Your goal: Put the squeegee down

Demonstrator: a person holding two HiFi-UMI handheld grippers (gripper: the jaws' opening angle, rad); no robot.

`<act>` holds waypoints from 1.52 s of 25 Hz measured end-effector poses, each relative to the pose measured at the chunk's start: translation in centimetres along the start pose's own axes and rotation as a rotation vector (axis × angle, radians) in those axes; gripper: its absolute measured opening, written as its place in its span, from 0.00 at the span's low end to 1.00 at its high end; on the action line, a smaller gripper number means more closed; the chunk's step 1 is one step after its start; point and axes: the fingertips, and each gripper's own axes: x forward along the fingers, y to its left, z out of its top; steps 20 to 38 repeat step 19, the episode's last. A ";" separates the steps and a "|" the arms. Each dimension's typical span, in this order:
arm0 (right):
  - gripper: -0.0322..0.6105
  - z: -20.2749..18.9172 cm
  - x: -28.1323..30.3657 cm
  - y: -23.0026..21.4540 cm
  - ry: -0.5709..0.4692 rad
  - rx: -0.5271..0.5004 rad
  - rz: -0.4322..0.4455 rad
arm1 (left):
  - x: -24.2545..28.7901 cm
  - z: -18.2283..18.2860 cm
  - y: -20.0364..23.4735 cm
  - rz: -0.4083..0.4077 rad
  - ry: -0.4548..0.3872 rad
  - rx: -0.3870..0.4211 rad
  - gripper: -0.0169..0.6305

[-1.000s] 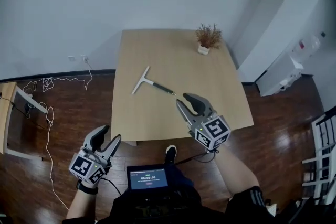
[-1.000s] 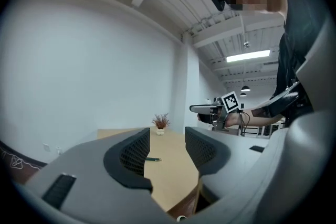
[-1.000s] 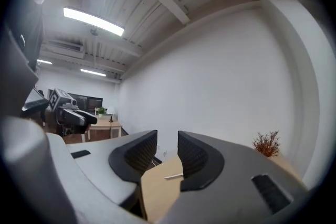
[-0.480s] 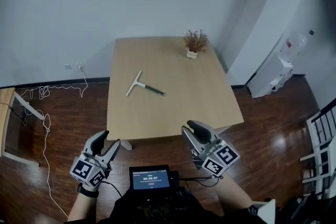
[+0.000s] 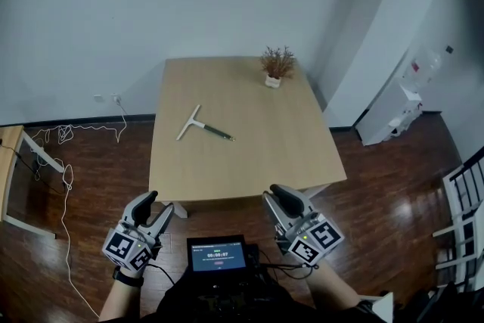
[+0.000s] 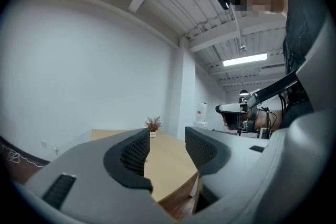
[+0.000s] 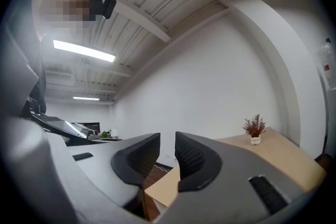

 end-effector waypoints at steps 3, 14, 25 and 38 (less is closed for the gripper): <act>0.23 0.0 0.1 0.2 0.004 0.001 0.018 | 0.2 0.3 -0.5 -0.002 -0.006 0.006 0.36; 0.23 0.4 0.6 -0.3 -0.008 0.005 0.030 | 1.2 0.8 -0.5 0.003 -0.025 0.013 0.36; 0.23 0.2 0.8 -0.9 -0.003 0.009 0.022 | 1.6 0.8 0.0 0.007 -0.027 0.014 0.36; 0.23 0.2 0.8 -0.9 -0.003 0.009 0.022 | 1.6 0.8 0.0 0.007 -0.027 0.014 0.36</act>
